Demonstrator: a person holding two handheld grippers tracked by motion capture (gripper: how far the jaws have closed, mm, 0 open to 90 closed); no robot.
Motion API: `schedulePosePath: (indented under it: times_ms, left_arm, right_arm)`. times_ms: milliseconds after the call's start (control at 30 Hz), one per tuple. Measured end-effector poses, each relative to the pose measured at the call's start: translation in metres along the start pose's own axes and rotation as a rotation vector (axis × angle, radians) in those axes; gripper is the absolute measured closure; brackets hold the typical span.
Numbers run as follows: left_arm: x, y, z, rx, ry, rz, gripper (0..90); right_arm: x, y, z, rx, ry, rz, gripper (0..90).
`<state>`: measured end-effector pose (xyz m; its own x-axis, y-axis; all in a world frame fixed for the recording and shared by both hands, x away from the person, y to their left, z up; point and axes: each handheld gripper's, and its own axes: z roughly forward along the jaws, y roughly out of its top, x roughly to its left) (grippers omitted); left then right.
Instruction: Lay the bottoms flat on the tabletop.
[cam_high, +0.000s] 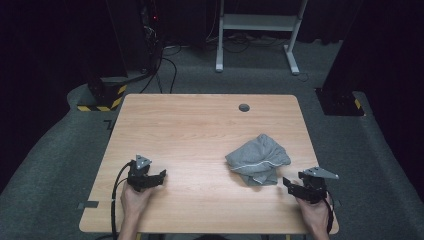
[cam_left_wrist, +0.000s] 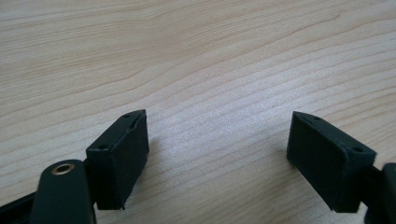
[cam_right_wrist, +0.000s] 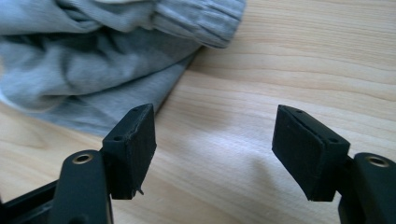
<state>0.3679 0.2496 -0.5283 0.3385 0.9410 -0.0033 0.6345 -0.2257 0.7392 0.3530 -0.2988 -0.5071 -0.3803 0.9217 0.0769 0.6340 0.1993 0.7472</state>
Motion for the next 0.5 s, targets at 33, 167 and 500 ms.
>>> schedulePosePath:
  times_ms: [33,167,500]
  left_arm:
    - [0.000,0.000,0.000,0.000,0.000,0.000,21.2]
    - [0.000,0.000,0.000,-0.001,0.001,0.001,21.2]
    - [0.000,0.000,0.000,-0.002,0.000,0.008,22.0]
  right_arm:
    - [0.000,0.000,0.000,0.000,0.000,0.000,29.5]
    - [0.007,0.000,-0.001,-0.009,0.025,-0.012,29.8]
    - [0.026,0.005,-0.003,-0.044,0.072,-0.065,29.4]
